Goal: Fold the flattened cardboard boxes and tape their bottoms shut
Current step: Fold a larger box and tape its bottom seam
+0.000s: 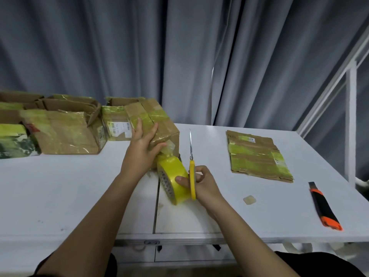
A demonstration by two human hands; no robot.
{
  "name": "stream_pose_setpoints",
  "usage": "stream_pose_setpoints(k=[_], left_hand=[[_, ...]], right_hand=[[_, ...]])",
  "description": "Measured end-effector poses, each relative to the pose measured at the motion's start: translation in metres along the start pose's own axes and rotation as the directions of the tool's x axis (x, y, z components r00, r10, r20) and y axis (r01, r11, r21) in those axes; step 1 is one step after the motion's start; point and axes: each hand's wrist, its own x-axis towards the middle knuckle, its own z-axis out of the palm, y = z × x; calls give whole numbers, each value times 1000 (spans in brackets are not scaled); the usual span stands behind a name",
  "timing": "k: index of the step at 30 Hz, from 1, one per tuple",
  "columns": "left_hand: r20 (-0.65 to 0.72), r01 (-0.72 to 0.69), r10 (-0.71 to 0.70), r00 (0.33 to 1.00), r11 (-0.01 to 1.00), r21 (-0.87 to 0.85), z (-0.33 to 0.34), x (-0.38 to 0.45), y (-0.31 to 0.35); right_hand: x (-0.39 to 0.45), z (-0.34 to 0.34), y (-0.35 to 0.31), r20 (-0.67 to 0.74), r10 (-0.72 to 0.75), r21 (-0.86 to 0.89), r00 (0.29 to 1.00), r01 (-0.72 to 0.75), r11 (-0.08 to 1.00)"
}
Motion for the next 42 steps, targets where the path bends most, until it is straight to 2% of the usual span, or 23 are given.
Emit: stream_pose_setpoints(k=[8, 11, 12, 15, 18, 20, 22, 23, 25, 27, 29, 30, 33, 37, 42], left_hand=[[-61, 60, -69, 996, 989, -137, 15, -7, 5], [-128, 142, -187, 974, 942, -303, 17, -9, 10], [-128, 127, -177, 976, 936, -327, 18, -10, 11], [-106, 1, -34, 994, 956, -293, 24, -17, 11], [-62, 25, -38, 997, 978, -209, 29, -25, 13], [-40, 60, -58, 998, 997, 54, 29, -29, 7], [-85, 59, -26, 996, 909, 412, 27, -31, 0], [-107, 46, 12, 994, 850, 524, 25, -30, -6], [-68, -14, 72, 995, 782, 623, 16, -29, -15], [64, -124, 107, 992, 767, 630, 11, -29, -27], [211, -222, 124, 969, 811, 542, 8, -31, -35], [240, -228, 119, 963, 835, 501, 10, -33, -41], [286, -121, -2, 958, 903, 411, 8, -38, -45], [321, -110, -25, 947, 912, 395, 4, -42, -41], [332, -95, -37, 943, 923, 373, 8, -44, -40]], right_hand=[[13, -30, -24, 32, -78, -115, 996, 81, 990], [19, -35, -27, -43, -102, -224, 994, 90, 970], [18, -38, -27, -80, -121, -287, 989, 93, 953], [17, -48, -22, -141, -190, -379, 972, 124, 917], [13, -56, -14, -115, -310, -566, 944, 194, 801], [14, -59, -11, -102, -323, -593, 941, 203, 779], [16, -62, -11, -71, -283, -576, 957, 192, 795], [17, -63, -14, -43, -266, -586, 963, 192, 787], [17, -64, -19, 19, -253, -608, 967, 212, 765], [17, -62, -22, 82, -249, -653, 965, 240, 719], [16, -59, -21, 120, -251, -710, 961, 260, 654], [16, -58, -19, 133, -261, -736, 956, 271, 620], [13, -53, -11, 130, -313, -823, 941, 279, 495], [13, -51, 2, 64, -409, -885, 910, 241, 398], [11, -47, 23, 51, -438, -900, 898, 231, 370]])
